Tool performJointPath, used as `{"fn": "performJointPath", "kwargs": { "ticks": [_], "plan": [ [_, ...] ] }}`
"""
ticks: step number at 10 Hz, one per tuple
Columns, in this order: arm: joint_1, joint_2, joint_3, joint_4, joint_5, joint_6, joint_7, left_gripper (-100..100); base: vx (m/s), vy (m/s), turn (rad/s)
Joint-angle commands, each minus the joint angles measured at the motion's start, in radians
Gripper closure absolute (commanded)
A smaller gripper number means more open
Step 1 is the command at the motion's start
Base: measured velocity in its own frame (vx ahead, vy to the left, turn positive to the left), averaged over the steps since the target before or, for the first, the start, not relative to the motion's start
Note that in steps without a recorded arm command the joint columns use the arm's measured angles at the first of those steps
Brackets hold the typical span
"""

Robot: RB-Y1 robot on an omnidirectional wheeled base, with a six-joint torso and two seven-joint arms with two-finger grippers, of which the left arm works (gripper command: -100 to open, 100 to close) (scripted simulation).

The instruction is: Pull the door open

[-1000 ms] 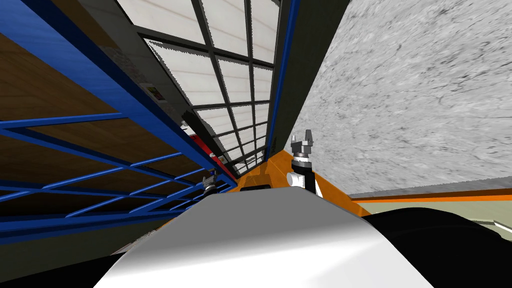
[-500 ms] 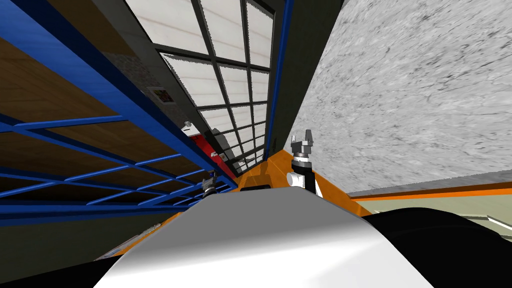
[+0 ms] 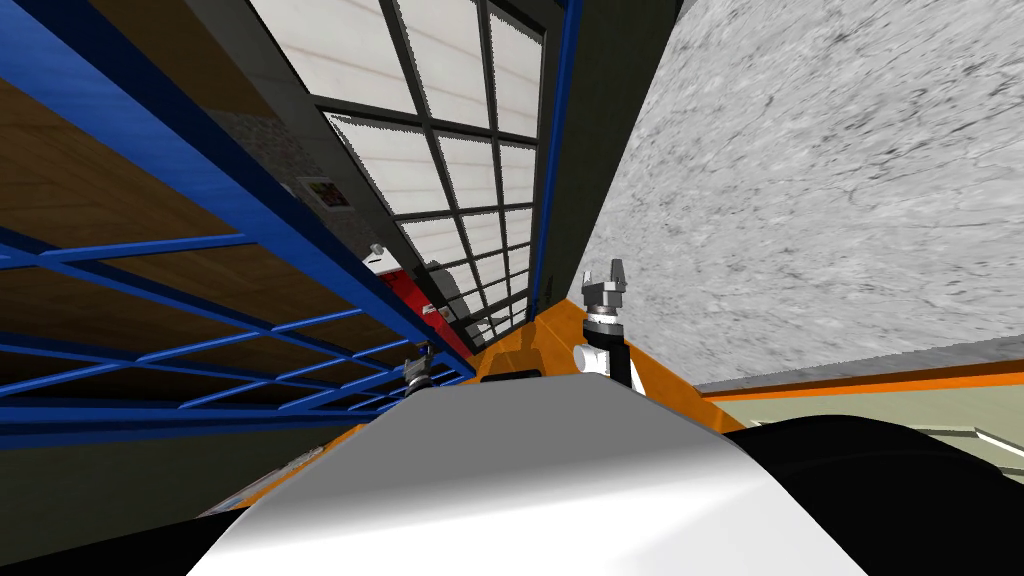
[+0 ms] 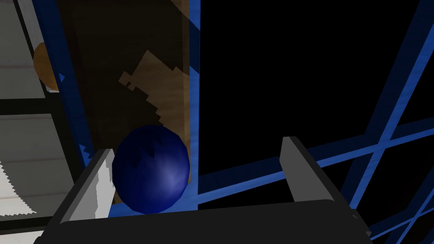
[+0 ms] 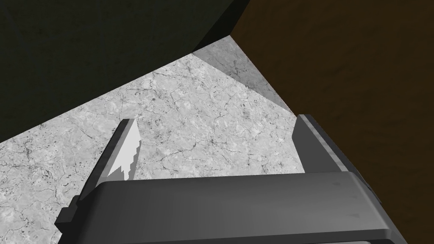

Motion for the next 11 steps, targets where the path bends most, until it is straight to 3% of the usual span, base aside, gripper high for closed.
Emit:
{"fn": "performJointPath", "kwargs": {
  "ticks": [1,3,4,11],
  "plan": [
    [0.023,0.015,0.027,-0.022,0.011,0.031,-0.004,100,0.001,0.007,0.024],
    [0.023,0.015,0.027,-0.022,0.011,0.031,-0.004,100,-0.002,0.003,-0.009],
    [0.004,-0.007,-0.008,-0.025,0.005,0.019,0.027,100,-0.014,-0.033,-0.083],
    [0.000,0.007,-0.040,-0.024,0.038,0.016,0.173,100,-0.027,0.003,-0.030]
  ]
}}
